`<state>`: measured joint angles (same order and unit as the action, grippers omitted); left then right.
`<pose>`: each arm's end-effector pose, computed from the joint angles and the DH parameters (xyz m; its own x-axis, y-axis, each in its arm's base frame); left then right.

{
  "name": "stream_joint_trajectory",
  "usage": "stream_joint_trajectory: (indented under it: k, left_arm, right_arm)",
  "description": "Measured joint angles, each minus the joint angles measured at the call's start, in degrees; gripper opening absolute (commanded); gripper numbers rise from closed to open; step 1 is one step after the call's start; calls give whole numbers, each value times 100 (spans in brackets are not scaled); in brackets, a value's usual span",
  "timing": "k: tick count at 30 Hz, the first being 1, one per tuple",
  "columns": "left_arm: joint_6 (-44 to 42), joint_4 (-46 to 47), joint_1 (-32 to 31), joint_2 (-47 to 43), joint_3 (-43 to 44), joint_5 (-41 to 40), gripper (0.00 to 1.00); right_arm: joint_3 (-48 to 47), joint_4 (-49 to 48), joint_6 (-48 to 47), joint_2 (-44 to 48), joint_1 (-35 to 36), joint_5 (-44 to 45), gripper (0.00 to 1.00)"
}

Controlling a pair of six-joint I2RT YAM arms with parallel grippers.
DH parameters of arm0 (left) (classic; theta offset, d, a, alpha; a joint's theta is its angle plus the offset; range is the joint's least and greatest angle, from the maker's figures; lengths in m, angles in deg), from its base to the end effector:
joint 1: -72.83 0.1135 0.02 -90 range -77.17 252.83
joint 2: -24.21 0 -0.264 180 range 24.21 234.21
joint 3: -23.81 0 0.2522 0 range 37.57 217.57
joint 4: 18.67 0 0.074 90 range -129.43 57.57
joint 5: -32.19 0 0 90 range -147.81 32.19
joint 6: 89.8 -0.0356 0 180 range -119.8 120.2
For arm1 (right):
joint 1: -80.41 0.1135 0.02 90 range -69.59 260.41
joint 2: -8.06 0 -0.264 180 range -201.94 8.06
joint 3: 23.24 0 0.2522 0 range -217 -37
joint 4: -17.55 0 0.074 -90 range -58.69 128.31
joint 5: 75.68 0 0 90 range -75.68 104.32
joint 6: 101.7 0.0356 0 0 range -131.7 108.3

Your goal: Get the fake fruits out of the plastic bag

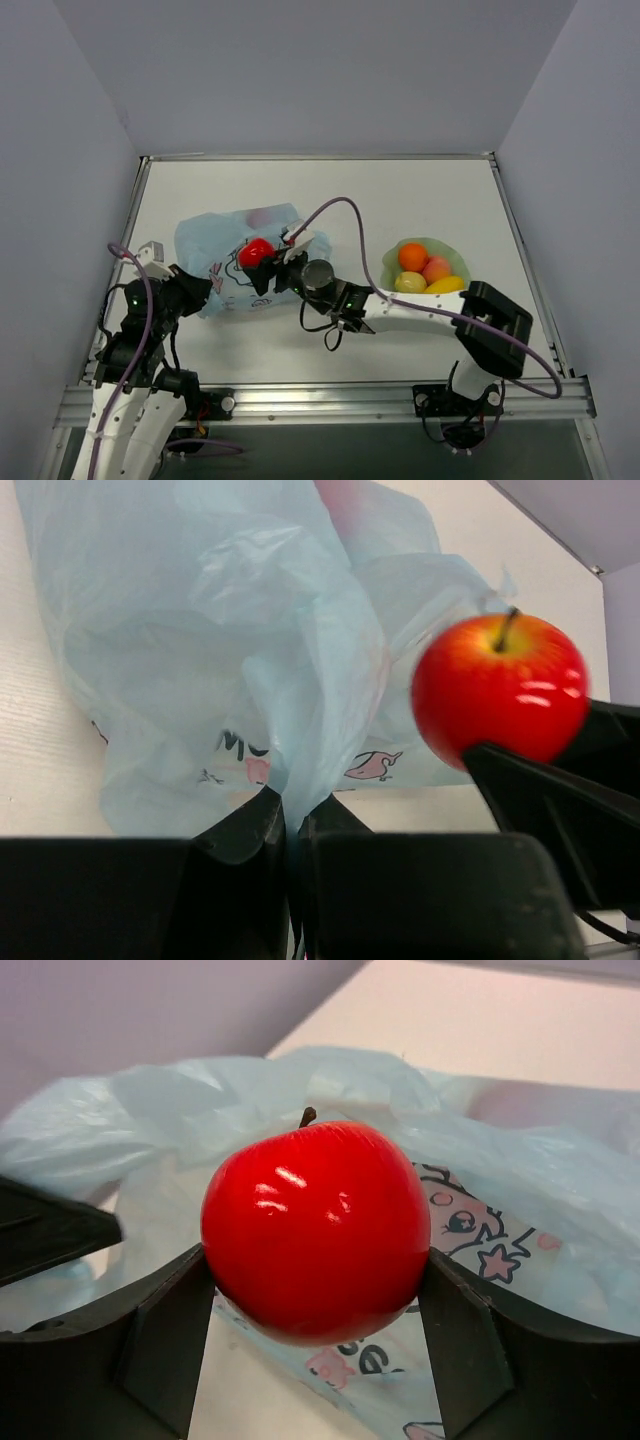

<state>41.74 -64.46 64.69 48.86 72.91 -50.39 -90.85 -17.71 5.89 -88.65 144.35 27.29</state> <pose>0.1097 -0.0203 0.2882 -0.4417 -0.6011 -0.6660 -0.0447 0.7562 -0.6529 0.1738 0.3372 0.2647 -0.1900 0.2818 -0.9405 -0.7553 0.5700 0.3234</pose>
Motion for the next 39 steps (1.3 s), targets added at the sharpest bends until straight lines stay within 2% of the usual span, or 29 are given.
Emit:
stream_joint_trajectory:
  k: [6,11,15,19,21,25,33,39]
  left_arm:
    - [-240,114,0,369,645,9,2]
    - [-518,293,0,564,804,164,2]
    - [-861,184,0,675,804,492,2]
    - [-1123,33,0,682,802,675,2]
    - [-1191,24,0,654,802,756,2]
    - [-1276,15,4,584,802,890,2]
    - [-1290,9,7,450,802,933,2]
    - [-1290,7,7,437,802,933,2]
  right_arm:
    - [1069,208,190,1716,98,42,39]
    - [2098,1438,328,3547,42,1034,38]
    - [2323,2551,719,4778,-511,2081,37]
    - [2549,3486,1189,5580,-1338,2830,36]
    - [2671,3805,1322,5755,-1727,2935,36]
    - [2686,4175,1499,5407,-2249,2846,36]
    - [2686,4389,1567,4806,-2352,2459,37]
    - [2806,4435,1805,5134,-2522,2570,37]
